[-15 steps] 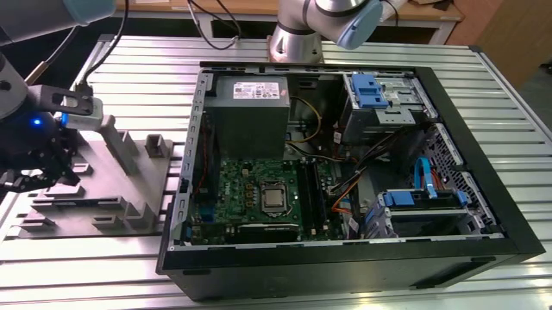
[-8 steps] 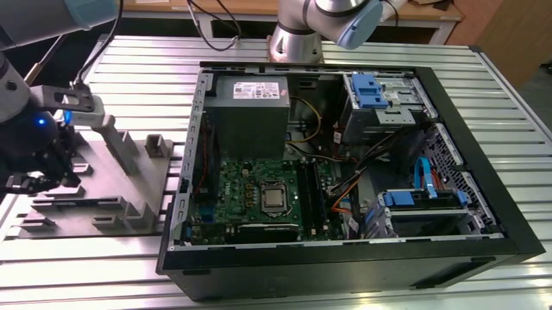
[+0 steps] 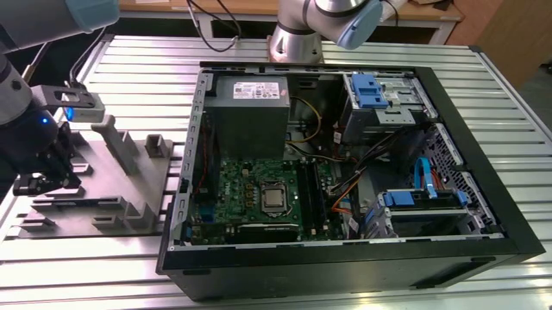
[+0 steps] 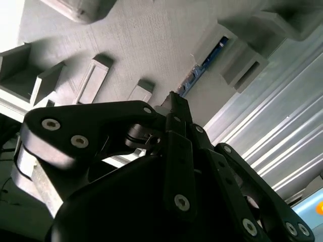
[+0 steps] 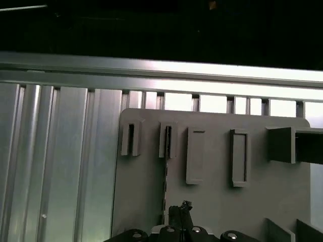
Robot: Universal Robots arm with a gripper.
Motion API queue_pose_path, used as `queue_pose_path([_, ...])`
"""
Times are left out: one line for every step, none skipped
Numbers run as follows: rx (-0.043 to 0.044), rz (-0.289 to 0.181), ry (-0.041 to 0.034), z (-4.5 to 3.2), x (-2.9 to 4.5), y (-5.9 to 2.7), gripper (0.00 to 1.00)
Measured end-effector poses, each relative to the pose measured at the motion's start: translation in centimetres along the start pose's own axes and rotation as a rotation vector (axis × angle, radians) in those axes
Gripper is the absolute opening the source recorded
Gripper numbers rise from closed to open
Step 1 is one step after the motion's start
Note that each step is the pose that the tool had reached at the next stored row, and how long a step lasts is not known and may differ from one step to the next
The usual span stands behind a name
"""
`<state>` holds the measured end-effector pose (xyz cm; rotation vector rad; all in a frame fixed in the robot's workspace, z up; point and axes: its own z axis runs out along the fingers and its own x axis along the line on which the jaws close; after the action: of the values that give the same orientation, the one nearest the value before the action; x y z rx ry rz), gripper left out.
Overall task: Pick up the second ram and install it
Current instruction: 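Pick up the second ram and move it above second insertion slot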
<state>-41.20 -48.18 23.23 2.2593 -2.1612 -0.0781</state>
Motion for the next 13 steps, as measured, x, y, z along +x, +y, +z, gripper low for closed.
queue_pose_path([0.0, 0.0, 0.0, 0.01, 0.0, 0.0, 0.1])
queue_pose_path([0.0002, 0.0, -0.0001, 0.02, 0.0, 0.0, 0.1])
queue_pose_path([0.0002, 0.0, -0.0001, 0.02, 0.0, 0.0, 0.1])
queue_pose_path([0.0002, 0.0, -0.0001, 0.02, 0.0, 0.0, 0.1])
queue_pose_path([0.0002, 0.0, 0.0, 0.03, 0.0, 0.0, 0.1])
queue_pose_path([0.0005, 0.005, -0.0003, 0.05, 0.01, 0.0, 0.1])
queue_pose_path([0.0006, 0.01, -0.0005, 0.06, 0.04, 0.0, 0.1])
queue_pose_path([0.0006, 0.014, -0.0006, 0.07, 0.08, 0.0, 0.1])
queue_pose_path([0.0007, 0.016, -0.0008, 0.1, 0.15, 0.0, 0.1])
queue_pose_path([0.0007, 0.018, -0.0009, 0.12, 0.21, 0.0, 0.1])
queue_pose_path([0.0007, 0.019, -0.0009, 0.15, 0.27, 0.0, 0.1])
queue_pose_path([0.0007, 0.02, -0.0009, 0.17, 0.34, 0.01, 0.1])
queue_pose_path([0.0008, 0.02, -0.0011, 0.21, 0.37, 0.04, 0.1])
